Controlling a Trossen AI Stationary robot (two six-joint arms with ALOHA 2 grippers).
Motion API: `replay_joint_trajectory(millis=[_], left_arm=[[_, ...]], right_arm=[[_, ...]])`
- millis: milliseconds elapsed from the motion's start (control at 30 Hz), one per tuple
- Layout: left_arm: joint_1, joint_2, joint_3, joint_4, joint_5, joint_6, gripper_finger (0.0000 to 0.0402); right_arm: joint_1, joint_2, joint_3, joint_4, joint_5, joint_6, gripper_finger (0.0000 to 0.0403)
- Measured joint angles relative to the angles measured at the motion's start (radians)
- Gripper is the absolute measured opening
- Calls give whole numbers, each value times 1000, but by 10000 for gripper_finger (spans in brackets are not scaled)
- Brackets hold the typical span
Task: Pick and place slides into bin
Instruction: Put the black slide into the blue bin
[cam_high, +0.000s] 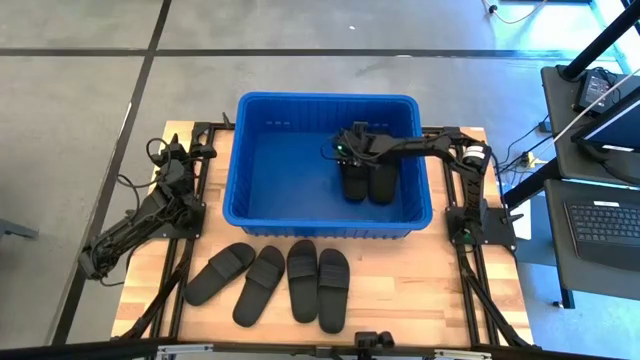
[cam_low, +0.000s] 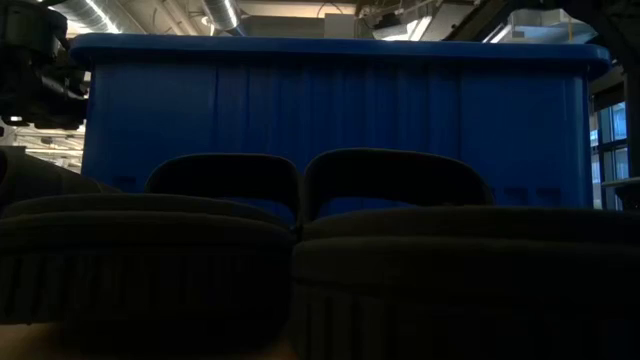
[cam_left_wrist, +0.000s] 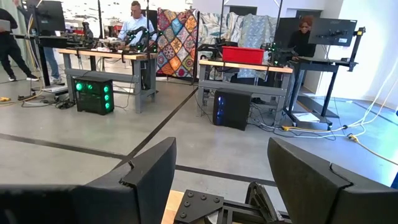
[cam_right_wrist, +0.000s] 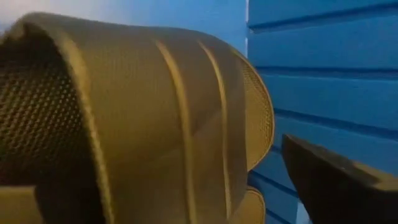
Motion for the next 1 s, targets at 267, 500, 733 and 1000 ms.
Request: replay_joint_trajectory(millis=[267,500,733,1000], left_arm=[[0,0,0,0,0,0,248],[0,0,0,0,0,0,248],[0,0,0,0,0,0,248],[0,0,0,0,0,0,248]], right_arm=[[2,1,87,-144,-99,2,332],[2,1,123,-213,-97,8,332],[4,0,198,-317,-97,63,332],[35,0,386,-481,-221,183,332]])
